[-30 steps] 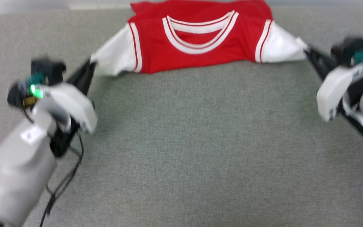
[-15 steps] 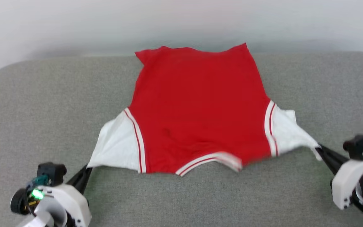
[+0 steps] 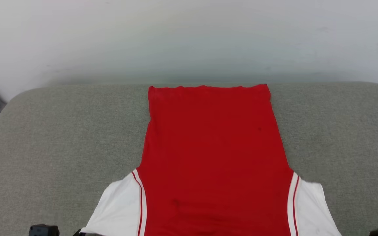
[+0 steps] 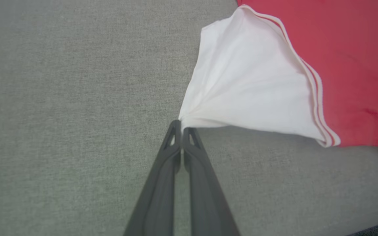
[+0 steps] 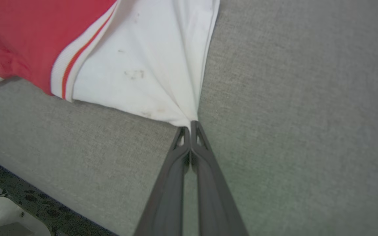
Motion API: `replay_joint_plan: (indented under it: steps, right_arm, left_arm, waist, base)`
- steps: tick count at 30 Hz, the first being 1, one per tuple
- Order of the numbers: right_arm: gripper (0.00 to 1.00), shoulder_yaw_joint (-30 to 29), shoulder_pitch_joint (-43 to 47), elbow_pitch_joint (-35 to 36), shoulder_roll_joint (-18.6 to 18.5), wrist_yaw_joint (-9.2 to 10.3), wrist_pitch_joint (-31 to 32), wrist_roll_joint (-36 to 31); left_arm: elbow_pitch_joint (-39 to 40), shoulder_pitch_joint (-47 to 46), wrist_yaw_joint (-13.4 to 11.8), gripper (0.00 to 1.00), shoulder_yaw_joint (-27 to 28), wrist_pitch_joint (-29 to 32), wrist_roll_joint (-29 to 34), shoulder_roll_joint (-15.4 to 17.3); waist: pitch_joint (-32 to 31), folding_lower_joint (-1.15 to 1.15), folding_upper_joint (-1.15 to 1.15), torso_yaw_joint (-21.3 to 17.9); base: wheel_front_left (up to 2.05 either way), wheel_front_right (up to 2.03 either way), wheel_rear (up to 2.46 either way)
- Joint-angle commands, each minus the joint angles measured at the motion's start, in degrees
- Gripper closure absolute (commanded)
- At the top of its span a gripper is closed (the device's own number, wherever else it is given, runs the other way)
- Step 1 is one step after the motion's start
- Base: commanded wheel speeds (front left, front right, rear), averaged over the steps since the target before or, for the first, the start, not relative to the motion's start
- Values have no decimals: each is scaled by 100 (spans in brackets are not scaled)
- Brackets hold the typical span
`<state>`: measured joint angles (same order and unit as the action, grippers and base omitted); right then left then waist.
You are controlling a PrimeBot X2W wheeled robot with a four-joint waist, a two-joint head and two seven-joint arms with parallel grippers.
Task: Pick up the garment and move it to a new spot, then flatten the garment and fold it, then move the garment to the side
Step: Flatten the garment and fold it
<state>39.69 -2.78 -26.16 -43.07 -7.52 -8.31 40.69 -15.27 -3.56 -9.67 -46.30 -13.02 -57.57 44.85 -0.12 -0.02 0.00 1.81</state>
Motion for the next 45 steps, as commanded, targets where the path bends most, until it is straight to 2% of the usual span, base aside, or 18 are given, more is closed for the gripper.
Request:
replay_joint_plan:
  steps: [1, 5, 9, 10, 11, 15, 19, 22, 23, 26, 32, 38, 42, 45]
  right_arm:
    - [100, -54, 172, 53, -89, 7, 101, -66]
    - [100, -532, 719, 473, -112, 7, 428, -217]
    - [100, -1123, 930, 863, 53, 7, 755, -317]
    - [59, -1266, 944, 968, 85, 6, 867, -353]
    - [0, -1401, 929, 1105, 99, 6, 951, -421]
    - [0, -2005, 725, 1724, 23, 5, 1316, -641]
    - [0, -2860, 424, 2525, -140, 5, 1697, -738]
    - [0, -3380, -59, 3021, -325, 5, 2016, -909]
    - [0, -3657, -821, 3333, -440, 5, 2407, -887]
    - [0, -3627, -1775, 3355, -549, 5, 2918, -805]
    - [0, -2955, -3690, 2765, -713, 5, 4405, -695]
    - [0, -2162, -5282, 1863, -592, 5, 6111, -601]
    - [0, -1998, -6049, 1345, -365, 5, 7033, -587]
    - [0, -2021, -6354, 1130, -258, 5, 7366, -660]
  left_arm:
    - [40, 90, -58, 100, 2, 3, -7, 75]
    - [317, 292, -203, 100, -14, 23, -40, 163]
    - [489, 213, -298, 100, -36, 71, 47, 188]
    - [523, 161, -300, 100, -45, 78, 63, 174]
    - [556, 102, -292, 100, -40, 95, 81, 146]
    - [654, -53, -306, 100, -49, 98, 170, 109]
    - [813, -238, -344, 100, -39, 65, 325, 101]
    - [974, -359, -391, 100, -20, 32, 451, 119]
    - [1161, -540, -443, 100, -3, 20, 595, 123]
    - [1332, -712, -485, 100, 32, -10, 719, 57]
    - [1539, -1098, -478, 100, 18, -55, 974, -144]
    - [1647, -1444, -467, 100, 40, -116, 1205, -380]
    - [1750, -1648, -495, 100, 61, -151, 1371, -597]
    - [1791, -1723, -504, 100, 71, -176, 1454, -687]
  waist:
    - [-12, 2, 0, 10]
    - [-25, 2, 0, 35]
    - [39, 2, 0, 74]
    - [63, 2, 0, 84]
    - [92, 2, 0, 95]
    - [221, 2, 0, 154]
    - [423, 2, 0, 265]
    - [638, 2, 0, 376]
    - [954, 2, 0, 538]
    - [1309, 2, 0, 692]
    - [2007, 2, 0, 1003]
    - [2653, 2, 0, 1281]
    - [3092, 2, 0, 1466]
    - [3296, 2, 0, 1548]
  base:
    - [0, 0, 0]
    - [0, 0, 0]
    - [0, 0, 0]
    - [0, 0, 0]
    - [0, 0, 0]
    - [0, 0, 0]
    - [0, 0, 0]
    - [0, 0, 0]
    - [0, 0, 0]
    - [0, 0, 0]
    - [0, 0, 0]
    - [0, 0, 0]
    - [0, 0, 0]
    - [0, 0, 0]
